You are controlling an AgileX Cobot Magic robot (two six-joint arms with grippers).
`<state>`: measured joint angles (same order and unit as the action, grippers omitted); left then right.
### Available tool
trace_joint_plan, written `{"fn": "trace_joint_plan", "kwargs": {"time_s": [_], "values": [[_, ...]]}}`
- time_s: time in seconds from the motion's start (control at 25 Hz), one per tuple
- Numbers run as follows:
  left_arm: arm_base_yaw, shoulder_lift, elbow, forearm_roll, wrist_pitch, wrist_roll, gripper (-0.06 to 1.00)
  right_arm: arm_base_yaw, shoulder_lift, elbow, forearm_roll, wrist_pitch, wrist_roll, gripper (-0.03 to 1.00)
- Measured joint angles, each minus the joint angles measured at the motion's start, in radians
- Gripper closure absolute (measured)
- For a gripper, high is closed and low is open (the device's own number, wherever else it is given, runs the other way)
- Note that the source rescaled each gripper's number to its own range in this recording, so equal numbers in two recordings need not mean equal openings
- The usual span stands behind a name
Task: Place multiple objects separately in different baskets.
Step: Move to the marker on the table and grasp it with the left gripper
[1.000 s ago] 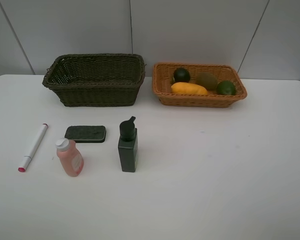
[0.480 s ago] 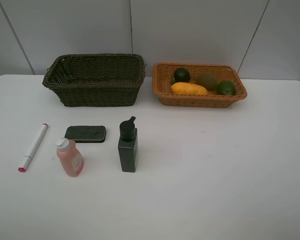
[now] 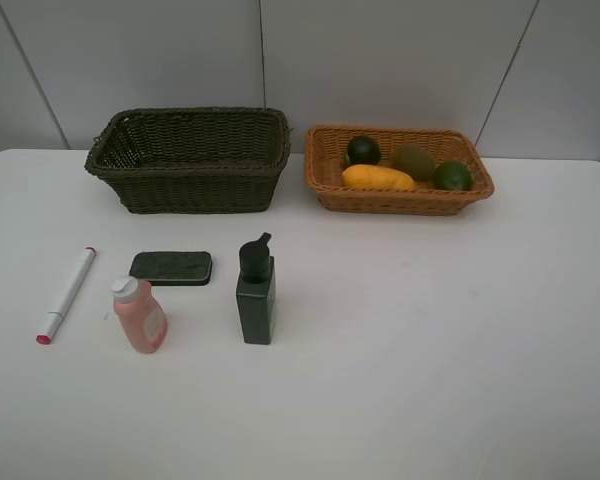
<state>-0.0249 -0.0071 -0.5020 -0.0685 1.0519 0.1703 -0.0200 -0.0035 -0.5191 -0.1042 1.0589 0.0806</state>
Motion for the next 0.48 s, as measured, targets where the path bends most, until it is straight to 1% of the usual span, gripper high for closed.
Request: {"fn": "trace_joint_plan", "kwargs": {"time_s": [0.48], "values": [[0.000,0.000,0.000,0.000,0.000,0.000,-0.06,0.000,0.000,0.000,0.000,0.000,0.001,-0.03]]}}
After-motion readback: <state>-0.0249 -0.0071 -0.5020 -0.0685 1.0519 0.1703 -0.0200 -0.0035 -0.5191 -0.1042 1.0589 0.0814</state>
